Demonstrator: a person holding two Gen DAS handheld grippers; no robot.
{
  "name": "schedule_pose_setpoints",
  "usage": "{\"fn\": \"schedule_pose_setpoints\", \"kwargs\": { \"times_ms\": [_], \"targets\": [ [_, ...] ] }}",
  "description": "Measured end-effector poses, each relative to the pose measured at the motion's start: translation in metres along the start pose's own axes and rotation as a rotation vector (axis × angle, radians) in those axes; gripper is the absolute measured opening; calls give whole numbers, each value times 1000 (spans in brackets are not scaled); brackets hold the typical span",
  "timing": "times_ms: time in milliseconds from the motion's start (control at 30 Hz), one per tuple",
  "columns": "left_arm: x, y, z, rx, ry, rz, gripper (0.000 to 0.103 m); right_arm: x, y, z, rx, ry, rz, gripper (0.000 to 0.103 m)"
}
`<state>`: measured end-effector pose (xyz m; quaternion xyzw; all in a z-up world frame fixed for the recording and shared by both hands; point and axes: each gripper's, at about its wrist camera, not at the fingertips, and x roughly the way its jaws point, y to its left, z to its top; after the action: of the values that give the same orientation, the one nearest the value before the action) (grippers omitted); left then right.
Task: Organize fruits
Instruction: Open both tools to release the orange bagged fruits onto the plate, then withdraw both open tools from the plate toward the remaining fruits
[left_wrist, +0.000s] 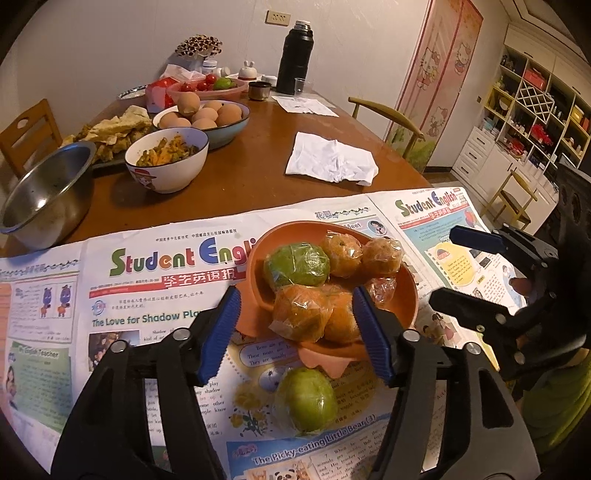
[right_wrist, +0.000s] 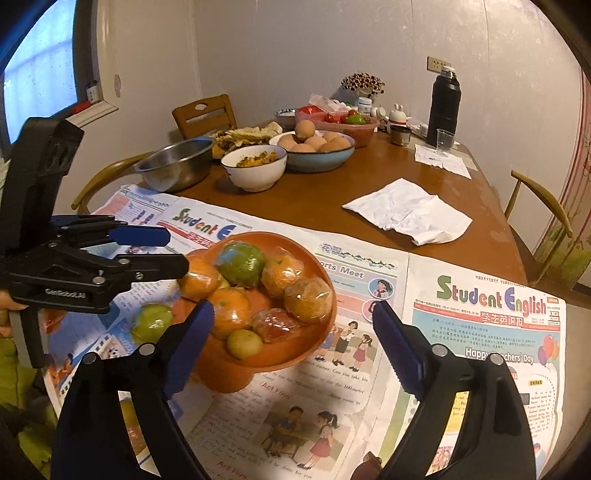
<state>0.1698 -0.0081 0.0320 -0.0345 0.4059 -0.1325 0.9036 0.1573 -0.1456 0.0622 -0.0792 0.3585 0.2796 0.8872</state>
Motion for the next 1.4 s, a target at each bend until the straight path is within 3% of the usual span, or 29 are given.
{"fn": "schedule_pose_setpoints", "kwargs": {
  "times_ms": [633,867,1400],
  "targets": [
    [-44,2,-6,-30,-69,52,88,-40,31,-8,-43,-49,28,94],
    [-57,0,-9,-35,-86,65,93,-49,50,-15,-66,-54,61,94],
    [-70,-1,-26,-48,-90,90,93,-57,75,-30,-104,-45,110,95]
  ]
}}
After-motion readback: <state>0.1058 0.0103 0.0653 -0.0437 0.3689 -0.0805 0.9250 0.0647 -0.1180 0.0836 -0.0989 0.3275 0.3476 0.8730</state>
